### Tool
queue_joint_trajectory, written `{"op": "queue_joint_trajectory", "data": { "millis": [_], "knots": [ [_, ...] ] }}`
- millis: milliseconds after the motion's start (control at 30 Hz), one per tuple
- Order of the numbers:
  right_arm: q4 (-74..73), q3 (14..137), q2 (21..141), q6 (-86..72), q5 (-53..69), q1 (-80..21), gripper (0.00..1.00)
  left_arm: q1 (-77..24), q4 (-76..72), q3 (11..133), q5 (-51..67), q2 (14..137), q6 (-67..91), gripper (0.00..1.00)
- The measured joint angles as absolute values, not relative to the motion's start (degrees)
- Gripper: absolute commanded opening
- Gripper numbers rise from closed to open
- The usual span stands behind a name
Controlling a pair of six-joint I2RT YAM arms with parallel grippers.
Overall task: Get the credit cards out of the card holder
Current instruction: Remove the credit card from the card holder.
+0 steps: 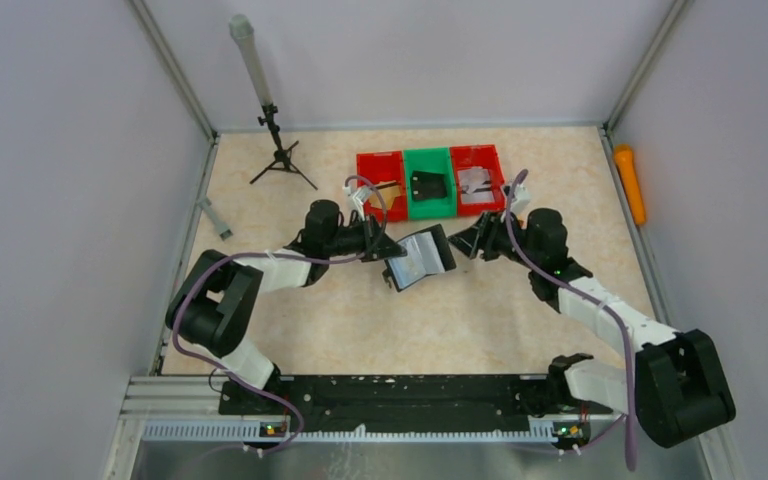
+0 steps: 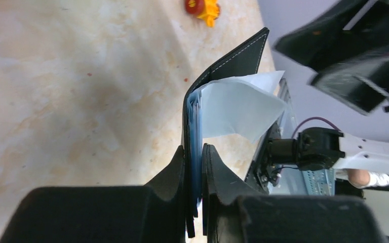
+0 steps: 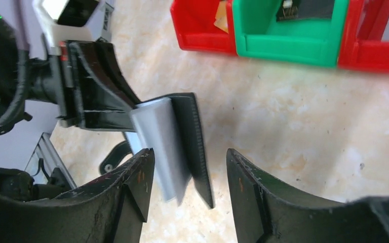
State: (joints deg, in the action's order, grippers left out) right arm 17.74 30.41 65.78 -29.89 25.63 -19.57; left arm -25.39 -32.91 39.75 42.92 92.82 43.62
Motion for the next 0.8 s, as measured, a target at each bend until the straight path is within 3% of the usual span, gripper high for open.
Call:
{"op": "queue_joint_trajectory", "data": {
  "millis": [133,300,500,800],
  "knots": [
    [20.4,29.2,62.0,-28.9,26.8,-19.6,0.43,-25.4,-26.2,41.3,39.2,92.8,40.8,0.0],
    [26.3,27.9,61.6,-28.3,31.2,-22.8,0.36,-25.4,-21.3,43.1,36.8,92.9,39.0,0.0],
    [26.9,30.0,69.7,-25.8,33.6,-30.4,0.31,-25.5,-21.3,43.3,37.7,93.2,39.0,0.0],
    [23.6,33.2,77.9,-25.7,30.2,-29.4,0.34,-25.6,-28.7,42.7,42.6,93.3,41.9,0.0]
  ]
}}
